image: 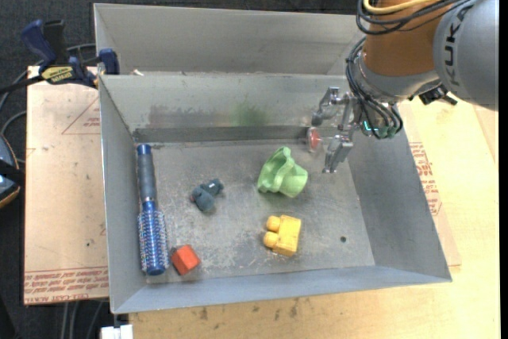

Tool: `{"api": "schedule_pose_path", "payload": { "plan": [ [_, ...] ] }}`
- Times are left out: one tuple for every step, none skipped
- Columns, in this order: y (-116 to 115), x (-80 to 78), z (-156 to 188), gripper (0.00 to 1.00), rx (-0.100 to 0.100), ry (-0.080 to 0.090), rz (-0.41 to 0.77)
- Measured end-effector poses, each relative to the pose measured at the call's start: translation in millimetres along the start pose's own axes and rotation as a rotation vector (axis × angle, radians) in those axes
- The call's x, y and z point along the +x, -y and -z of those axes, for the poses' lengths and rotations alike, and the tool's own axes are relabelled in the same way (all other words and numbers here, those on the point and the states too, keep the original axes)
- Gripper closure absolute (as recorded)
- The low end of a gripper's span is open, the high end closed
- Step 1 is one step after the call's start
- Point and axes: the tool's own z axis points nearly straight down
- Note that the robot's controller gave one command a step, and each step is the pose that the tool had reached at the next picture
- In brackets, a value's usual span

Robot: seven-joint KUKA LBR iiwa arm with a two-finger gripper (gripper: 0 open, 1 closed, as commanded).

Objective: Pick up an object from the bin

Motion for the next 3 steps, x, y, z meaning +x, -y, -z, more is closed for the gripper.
{"api": "schedule_pose_path", "payload": {
  "plan": [
    [-67, 8.7, -99, 0.00, 0.001, 0.014, 0.006],
    [-96, 41.9, -111, 0.00, 0.004, 0.030, 0.088],
    [-97, 42.9, -111, 1.00, 0.001, 0.023, 0.089]
  ]
}}
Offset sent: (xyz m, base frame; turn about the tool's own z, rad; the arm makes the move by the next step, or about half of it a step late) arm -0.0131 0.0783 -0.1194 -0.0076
